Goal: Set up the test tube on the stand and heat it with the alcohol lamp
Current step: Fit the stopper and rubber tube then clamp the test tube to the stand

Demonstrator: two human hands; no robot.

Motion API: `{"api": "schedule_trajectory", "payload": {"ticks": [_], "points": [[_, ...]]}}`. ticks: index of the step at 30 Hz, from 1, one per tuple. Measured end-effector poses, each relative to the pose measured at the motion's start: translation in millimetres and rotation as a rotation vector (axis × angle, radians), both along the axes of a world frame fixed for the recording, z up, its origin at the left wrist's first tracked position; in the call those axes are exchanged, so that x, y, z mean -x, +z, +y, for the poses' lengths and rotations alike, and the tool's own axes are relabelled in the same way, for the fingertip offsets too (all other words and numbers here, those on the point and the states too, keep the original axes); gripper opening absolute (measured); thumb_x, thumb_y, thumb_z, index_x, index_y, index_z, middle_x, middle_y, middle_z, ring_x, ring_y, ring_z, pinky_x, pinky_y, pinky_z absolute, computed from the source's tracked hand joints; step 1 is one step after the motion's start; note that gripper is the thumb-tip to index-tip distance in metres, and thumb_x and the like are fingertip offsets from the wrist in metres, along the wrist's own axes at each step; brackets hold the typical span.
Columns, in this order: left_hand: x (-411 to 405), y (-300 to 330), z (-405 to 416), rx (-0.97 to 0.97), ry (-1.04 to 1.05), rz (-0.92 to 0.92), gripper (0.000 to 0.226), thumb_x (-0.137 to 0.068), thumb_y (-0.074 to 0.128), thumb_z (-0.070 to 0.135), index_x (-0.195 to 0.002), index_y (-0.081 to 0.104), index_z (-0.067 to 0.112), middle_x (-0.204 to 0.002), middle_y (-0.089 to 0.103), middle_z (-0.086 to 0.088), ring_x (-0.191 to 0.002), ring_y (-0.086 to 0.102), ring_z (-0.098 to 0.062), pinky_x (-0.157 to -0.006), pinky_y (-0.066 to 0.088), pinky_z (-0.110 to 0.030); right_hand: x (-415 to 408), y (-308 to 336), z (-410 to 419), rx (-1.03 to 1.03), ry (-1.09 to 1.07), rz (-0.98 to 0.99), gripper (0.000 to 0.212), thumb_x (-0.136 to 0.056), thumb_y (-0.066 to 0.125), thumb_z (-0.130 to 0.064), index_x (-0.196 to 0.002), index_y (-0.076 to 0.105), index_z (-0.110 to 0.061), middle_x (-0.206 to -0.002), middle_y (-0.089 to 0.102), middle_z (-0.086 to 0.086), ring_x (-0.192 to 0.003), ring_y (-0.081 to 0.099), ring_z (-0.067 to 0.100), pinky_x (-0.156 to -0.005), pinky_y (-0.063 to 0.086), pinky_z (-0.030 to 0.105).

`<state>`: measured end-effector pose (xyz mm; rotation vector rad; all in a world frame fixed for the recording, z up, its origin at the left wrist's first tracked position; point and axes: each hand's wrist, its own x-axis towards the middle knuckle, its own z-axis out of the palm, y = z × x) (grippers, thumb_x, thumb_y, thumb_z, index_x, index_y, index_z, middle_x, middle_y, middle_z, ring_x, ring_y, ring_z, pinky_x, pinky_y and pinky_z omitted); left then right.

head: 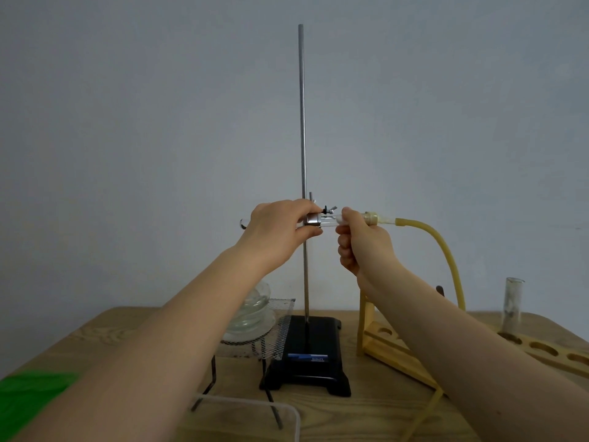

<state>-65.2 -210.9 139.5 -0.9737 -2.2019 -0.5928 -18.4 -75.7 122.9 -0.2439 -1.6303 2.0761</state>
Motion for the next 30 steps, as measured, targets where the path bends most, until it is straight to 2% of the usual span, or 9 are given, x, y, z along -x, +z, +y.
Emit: {"api": "schedule_trajectory", "payload": {"ticks": [18,30], "points": [[2.1,1.2,-6.0,-0.003,-0.018,-0.022,0.029,-0.088,0.062,0.032,-0.116,0.061,0.025,-0.106,0.067,0.01,-0.1,0.06,-0.009,-0.09,0.043,-0.032,1.2,-2.0,-7.5,-0.003,-0.017,0.034,0.029,-0.09,0.055,-0.035,-0.075,0.059,-0.011,-0.06,0.047,0.0,-0.05,0.038,0.011,-0.048,0.035,0.023],[1.8,-0.8,-5.0,0.004,-0.017,0.0,0.031,-0.088,0.061,0.033,-0.118,0.059,0.024,-0.107,0.066,0.008,-0.1,0.06,-0.012,-0.092,0.044,-0.04,-0.6,-3.9,-7.3,-0.022,-0.033,0.029,0.03,-0.089,0.056,-0.037,-0.074,0.058,-0.011,-0.059,0.043,0.001,-0.05,0.036,0.011,-0.049,0.034,0.024]]}}
